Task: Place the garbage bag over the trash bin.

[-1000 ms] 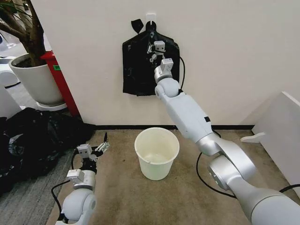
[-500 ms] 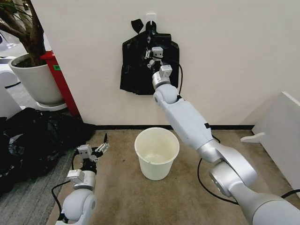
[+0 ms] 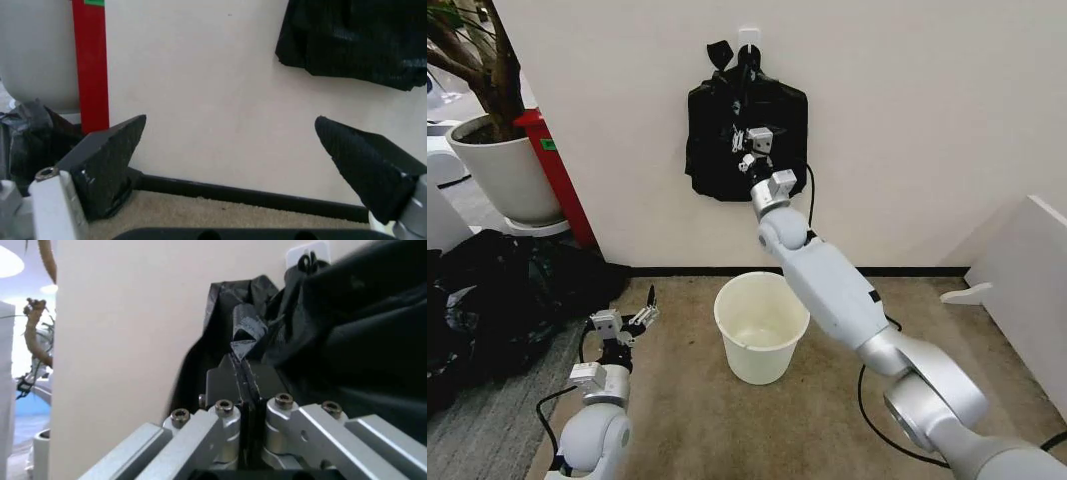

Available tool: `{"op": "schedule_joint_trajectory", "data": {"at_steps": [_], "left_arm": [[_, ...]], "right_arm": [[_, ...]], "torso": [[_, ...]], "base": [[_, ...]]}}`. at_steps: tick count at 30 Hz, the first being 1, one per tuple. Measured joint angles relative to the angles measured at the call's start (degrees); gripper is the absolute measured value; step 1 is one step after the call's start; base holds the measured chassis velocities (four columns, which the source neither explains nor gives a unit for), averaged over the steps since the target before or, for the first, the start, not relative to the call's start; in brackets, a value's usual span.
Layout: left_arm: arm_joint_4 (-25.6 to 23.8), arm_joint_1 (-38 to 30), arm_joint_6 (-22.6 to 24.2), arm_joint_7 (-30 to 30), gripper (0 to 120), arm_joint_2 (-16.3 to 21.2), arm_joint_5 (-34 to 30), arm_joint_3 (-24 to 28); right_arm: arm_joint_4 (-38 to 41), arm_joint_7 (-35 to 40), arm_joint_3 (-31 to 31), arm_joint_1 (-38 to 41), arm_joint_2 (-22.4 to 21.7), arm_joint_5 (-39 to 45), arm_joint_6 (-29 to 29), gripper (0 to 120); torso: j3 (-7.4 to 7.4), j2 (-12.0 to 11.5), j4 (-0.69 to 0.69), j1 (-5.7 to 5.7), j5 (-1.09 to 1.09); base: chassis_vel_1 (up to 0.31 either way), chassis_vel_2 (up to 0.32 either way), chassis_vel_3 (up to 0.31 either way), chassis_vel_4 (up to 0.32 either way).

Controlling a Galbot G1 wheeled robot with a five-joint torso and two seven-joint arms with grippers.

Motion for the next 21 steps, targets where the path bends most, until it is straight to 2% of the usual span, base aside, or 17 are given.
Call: {"op": "schedule_joint_trajectory", "data": {"at_steps": [10, 21], "left_arm": [[-0.1, 0.2, -0.2, -0.4, 100, 0.2, -0.3, -0.3], [0.0, 0.2, -0.2, -0.5, 100, 0.2, -0.3, -0.2]], "right_arm": [[2.0, -4.0, -0.9, -5.9, -1.7, -0.4, 4.1, 0], [3.0, -5.8, -1.0, -10.0, -2.8, -1.5, 5.7, 0]], "torso": [[0.00, 0.0, -0.01, 0.00, 0.00], [0.00, 0.0, 0.00, 0.00, 0.00]], "base": [[0.000, 0.000, 0.000, 0.000], [0.000, 0.000, 0.000, 0.000]]}}
